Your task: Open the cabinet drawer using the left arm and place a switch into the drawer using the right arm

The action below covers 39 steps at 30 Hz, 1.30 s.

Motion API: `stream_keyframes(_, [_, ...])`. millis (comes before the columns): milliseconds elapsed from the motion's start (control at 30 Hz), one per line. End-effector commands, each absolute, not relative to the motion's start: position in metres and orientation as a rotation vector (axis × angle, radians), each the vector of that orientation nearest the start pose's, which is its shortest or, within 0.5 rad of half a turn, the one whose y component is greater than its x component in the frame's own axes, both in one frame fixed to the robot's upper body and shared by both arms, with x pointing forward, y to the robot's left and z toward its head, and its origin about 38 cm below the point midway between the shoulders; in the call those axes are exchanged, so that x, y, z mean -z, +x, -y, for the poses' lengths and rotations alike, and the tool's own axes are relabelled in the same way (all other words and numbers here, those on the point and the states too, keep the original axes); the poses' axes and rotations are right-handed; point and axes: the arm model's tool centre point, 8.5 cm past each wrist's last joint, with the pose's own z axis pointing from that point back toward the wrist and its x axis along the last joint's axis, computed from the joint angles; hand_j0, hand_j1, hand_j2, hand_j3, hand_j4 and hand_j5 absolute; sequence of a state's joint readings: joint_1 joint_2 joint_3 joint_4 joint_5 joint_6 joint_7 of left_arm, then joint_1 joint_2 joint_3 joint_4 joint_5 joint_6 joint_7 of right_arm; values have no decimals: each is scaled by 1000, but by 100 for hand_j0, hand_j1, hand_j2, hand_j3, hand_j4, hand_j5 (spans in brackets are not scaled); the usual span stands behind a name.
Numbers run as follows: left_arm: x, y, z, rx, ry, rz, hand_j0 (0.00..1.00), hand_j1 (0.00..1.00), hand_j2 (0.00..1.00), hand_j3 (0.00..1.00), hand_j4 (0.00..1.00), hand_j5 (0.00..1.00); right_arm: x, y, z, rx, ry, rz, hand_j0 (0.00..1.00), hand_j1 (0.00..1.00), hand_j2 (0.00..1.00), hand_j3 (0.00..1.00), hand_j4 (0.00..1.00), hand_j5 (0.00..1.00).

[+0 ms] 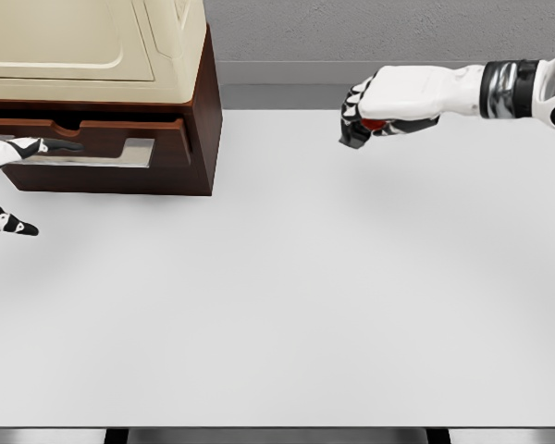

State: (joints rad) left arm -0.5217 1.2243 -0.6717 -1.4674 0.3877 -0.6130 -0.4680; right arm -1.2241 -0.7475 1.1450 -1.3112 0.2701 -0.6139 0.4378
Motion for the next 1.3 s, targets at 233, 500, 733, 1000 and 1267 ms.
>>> stream_keyframes(233, [-248,388,-419,1475,79,1554,100,100,100,100,100,100,-338,467,205,2771,467,-1919,52,52,52,52,52,52])
stream_keyframes(500, [-239,393,-421,1447,76,1552,100,100,100,100,100,100,-362,455,187,2679,411,-1953,52,52,52,52,52,52])
stream_keyframes(733, [-237,390,-423,1453,73,1535,100,100,100,100,100,100,-369,442,174,2627,349,-1958,52,52,52,52,52,52])
stream_keyframes(1000, [-244,380,-416,1502,42,1527,100,100,100,100,100,100,-369,441,170,2619,331,-1963,52,52,52,52,52,52])
stream_keyframes(1267, [-247,372,-411,1521,16,1522,100,100,100,100,100,100,-369,438,162,2599,300,-1966,52,52,52,52,52,52])
